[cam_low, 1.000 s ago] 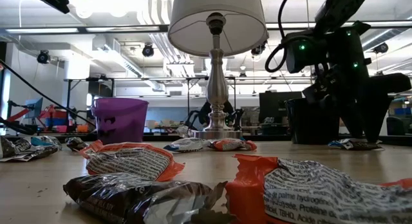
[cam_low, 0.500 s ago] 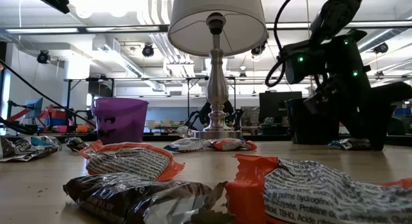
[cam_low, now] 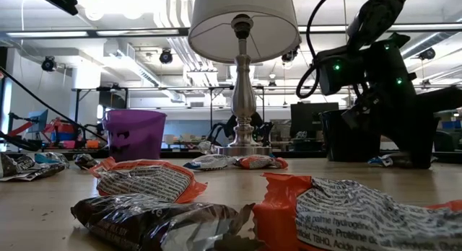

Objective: Sort candy
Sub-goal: Put the black chocolate into the orange bucket

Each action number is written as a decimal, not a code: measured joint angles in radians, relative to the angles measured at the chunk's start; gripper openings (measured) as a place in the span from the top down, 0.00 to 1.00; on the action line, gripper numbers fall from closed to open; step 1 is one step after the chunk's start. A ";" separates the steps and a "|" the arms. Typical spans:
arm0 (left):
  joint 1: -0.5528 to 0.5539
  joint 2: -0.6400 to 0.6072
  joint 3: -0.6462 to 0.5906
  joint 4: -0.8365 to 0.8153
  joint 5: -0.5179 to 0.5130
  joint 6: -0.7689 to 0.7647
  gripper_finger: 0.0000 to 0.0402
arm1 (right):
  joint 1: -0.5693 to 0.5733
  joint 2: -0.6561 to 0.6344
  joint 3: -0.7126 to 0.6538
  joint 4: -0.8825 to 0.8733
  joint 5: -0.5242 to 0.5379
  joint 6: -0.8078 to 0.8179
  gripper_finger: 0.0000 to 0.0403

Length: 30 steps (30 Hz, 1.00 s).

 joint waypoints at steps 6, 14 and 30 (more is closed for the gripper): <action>0.000 0.000 0.000 0.000 0.000 0.000 0.65 | 0.000 -0.012 -0.002 -0.002 -0.023 0.073 0.96; 0.000 0.004 0.000 0.001 0.007 0.000 0.65 | 0.000 -0.085 0.062 -0.011 -0.077 0.210 0.96; 0.003 0.039 0.096 0.037 0.053 0.049 0.54 | 0.110 -0.088 0.328 0.187 -0.157 0.415 0.96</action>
